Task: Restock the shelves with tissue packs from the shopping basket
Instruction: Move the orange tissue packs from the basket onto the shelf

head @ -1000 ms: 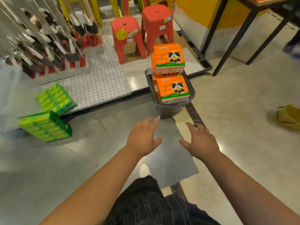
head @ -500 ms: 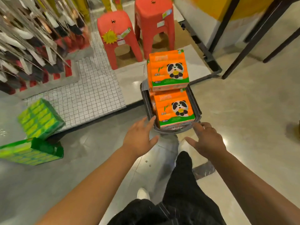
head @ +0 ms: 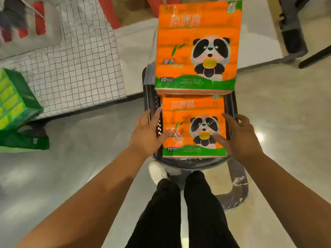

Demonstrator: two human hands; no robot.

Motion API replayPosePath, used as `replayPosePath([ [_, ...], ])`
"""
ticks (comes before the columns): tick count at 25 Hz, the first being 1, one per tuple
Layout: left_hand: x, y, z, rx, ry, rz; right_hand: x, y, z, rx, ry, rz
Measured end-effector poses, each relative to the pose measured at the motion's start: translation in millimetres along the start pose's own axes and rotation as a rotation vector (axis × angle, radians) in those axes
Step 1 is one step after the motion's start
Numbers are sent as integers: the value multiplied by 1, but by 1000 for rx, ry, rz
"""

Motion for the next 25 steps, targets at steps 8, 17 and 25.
replayPosePath([
  [8,-97,-75,-74,142,173,77,-76,-110,59,-83,-141,10],
  [17,-107,-95,-92,200,466,297,-88,-133,70,-18,-344,-40],
  [25,-113,-102,-113,130,588,347,-89,-139,72,-61,-491,-46],
])
Point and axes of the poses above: each hand's wrist, its own y-axis away from the middle knuckle, its own x-axis out of the back of the hand, z = x × y, the point moved 2 cm from there along -y, towards the middle knuckle, and after that the axes turned 12 degrees about -x, right-handed, at the moved point
